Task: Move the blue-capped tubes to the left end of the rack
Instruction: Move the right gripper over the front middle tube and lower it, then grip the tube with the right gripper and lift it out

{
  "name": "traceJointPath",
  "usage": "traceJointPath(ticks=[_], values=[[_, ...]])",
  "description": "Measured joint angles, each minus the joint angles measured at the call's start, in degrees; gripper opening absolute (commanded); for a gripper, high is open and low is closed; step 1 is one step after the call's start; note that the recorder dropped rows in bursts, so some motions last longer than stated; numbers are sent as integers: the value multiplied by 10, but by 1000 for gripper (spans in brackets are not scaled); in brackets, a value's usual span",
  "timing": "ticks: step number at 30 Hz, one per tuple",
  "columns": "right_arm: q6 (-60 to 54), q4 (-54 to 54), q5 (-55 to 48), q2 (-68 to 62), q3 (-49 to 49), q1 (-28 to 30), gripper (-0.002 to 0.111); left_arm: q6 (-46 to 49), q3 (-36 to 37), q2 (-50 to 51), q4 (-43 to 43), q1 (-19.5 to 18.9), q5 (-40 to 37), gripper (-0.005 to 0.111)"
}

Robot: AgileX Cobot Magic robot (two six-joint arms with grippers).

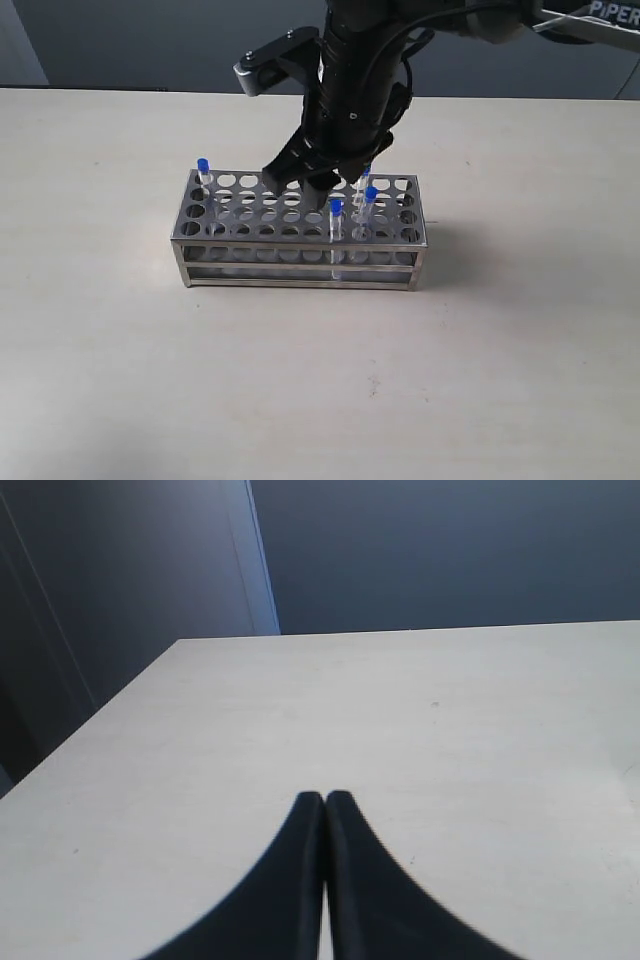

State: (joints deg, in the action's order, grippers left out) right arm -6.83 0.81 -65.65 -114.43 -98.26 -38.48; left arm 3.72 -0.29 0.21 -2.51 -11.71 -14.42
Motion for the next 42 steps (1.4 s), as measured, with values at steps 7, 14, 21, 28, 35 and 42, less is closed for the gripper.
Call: traceJointPath(ticks=[7, 14, 21, 28, 35, 42], values=[[0, 0, -2, -22, 0, 0, 40, 0, 0, 0, 0, 0, 0, 0], [1, 2, -2, -29, 0, 0, 1, 0, 0, 0, 0, 0, 0, 0], [1, 1, -2, -30, 0, 0, -1, 0, 0, 0, 0, 0, 0, 0], [0, 11, -6, -22, 0, 0, -1, 0, 0, 0, 0, 0, 0, 0], [0, 18, -6, 9, 0, 0, -1, 0, 0, 0, 0, 0, 0, 0], [0, 21, -5, 22, 0, 0, -1, 0, 0, 0, 0, 0, 0, 0]])
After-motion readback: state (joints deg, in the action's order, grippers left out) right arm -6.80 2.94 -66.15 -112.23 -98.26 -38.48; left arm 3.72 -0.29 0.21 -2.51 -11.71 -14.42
